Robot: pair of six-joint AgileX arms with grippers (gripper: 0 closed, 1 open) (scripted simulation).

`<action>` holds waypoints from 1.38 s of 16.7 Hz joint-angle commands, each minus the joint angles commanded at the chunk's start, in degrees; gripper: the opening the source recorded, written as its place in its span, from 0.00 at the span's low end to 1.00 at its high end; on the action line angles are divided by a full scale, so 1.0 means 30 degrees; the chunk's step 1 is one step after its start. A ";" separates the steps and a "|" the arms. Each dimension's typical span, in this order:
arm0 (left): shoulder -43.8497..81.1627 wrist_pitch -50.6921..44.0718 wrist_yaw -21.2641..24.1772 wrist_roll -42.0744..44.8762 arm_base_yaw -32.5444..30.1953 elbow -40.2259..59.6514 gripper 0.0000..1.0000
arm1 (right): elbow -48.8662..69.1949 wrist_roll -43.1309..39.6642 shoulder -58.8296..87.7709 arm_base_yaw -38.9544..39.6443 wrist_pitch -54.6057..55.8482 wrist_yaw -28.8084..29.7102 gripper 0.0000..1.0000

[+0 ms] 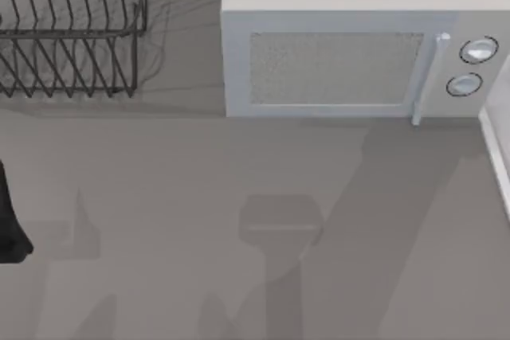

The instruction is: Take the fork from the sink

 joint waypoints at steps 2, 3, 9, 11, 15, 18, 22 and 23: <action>0.0000 0.0000 0.0000 0.0000 0.0000 0.0000 1.00 | -0.0435 0.0006 0.0418 -0.0008 0.0670 0.0005 1.00; 0.0000 0.0000 0.0000 0.0000 0.0000 0.0000 1.00 | -0.0781 0.0011 0.0750 -0.0014 0.1306 0.0009 1.00; 0.0000 0.0000 0.0000 0.0000 0.0000 0.0000 1.00 | -0.3421 0.0041 0.3402 -0.0070 0.7159 0.0040 1.00; 0.0000 0.0000 0.0000 0.0000 0.0000 0.0000 1.00 | -0.3989 0.0046 0.3988 -0.0082 0.8070 0.0046 1.00; 0.0000 0.0000 0.0000 0.0000 0.0000 0.0000 1.00 | -0.4100 0.0048 0.4096 -0.0085 0.8224 0.0048 1.00; 0.0000 0.0000 0.0000 0.0000 0.0000 0.0000 1.00 | -0.4100 0.0048 0.4096 -0.0085 0.8224 0.0048 0.77; 0.0000 0.0000 0.0000 0.0000 0.0000 0.0000 1.00 | -0.4100 0.0048 0.4096 -0.0085 0.8224 0.0048 0.47; 0.0000 0.0000 0.0000 0.0000 0.0000 0.0000 1.00 | -0.4100 0.0048 0.4096 -0.0085 0.8224 0.0048 0.40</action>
